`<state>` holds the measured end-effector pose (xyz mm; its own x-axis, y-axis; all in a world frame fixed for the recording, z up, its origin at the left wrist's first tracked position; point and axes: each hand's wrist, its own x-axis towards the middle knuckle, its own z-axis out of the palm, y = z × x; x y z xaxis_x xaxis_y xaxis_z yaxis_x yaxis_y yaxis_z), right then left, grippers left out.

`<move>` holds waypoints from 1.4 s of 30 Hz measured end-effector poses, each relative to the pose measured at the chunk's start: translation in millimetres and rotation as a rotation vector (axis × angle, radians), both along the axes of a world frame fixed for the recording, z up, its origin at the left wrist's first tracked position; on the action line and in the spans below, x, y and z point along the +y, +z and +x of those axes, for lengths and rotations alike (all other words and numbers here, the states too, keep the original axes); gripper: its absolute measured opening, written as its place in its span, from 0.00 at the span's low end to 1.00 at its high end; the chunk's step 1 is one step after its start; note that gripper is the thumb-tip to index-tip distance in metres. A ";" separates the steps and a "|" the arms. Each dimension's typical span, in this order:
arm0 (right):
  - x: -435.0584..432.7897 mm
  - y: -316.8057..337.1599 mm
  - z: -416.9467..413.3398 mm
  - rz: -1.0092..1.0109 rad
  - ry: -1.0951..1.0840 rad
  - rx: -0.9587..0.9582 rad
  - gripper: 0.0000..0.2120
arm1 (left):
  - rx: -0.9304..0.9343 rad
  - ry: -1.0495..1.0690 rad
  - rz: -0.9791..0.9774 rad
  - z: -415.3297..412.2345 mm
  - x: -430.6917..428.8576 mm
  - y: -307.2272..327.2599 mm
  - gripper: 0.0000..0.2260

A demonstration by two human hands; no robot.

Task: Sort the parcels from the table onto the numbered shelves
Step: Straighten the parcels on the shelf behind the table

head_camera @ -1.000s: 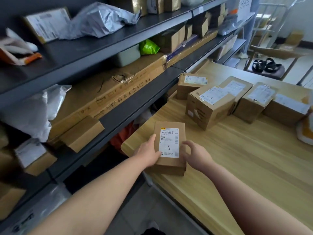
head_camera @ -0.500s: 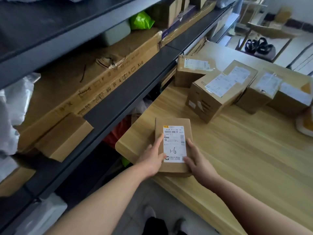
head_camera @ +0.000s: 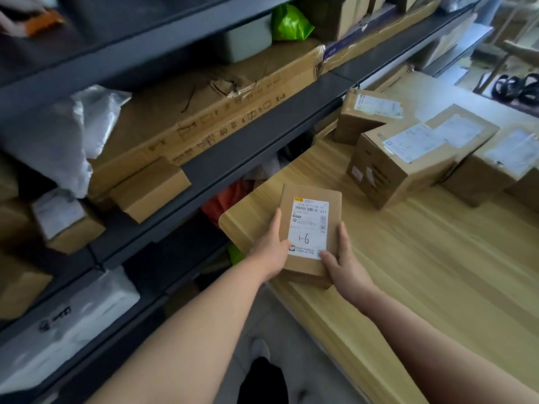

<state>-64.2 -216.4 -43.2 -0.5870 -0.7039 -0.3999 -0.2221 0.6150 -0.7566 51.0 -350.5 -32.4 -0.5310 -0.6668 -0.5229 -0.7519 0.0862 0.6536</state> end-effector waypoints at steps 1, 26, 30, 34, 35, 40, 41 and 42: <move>1.9 1.7 0.9 -0.002 0.002 -0.025 0.36 | 0.011 0.065 0.027 3.3 6.2 1.6 0.33; 38.4 95.7 329.3 -0.266 1.239 0.052 0.39 | 0.160 1.276 -0.233 384.1 253.5 106.5 0.35; 75.7 107.5 411.9 -0.330 1.418 0.028 0.38 | 0.215 1.487 -0.273 445.9 320.9 116.7 0.33; 125.8 118.9 497.4 -0.322 1.573 0.017 0.38 | 0.228 1.665 -0.291 509.3 393.8 122.6 0.32; 140.6 121.7 518.9 -0.328 1.606 0.009 0.38 | 0.236 1.713 -0.289 526.7 412.5 124.0 0.32; 214.4 132.4 623.6 -0.348 1.758 0.000 0.37 | 0.202 1.886 -0.309 612.8 502.1 134.3 0.33; 228.9 134.5 643.7 -0.355 1.785 -0.008 0.37 | 0.201 1.912 -0.311 628.7 519.1 136.7 0.33; 243.5 136.5 663.2 -0.361 1.806 -0.016 0.37 | 0.185 1.939 -0.316 643.8 535.5 139.3 0.33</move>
<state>598.9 27.1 93.3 0.8929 -0.4386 -0.1020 -0.3407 -0.5098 -0.7899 694.8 185.0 106.9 0.8753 -0.3598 -0.3232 0.1016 -0.5166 0.8502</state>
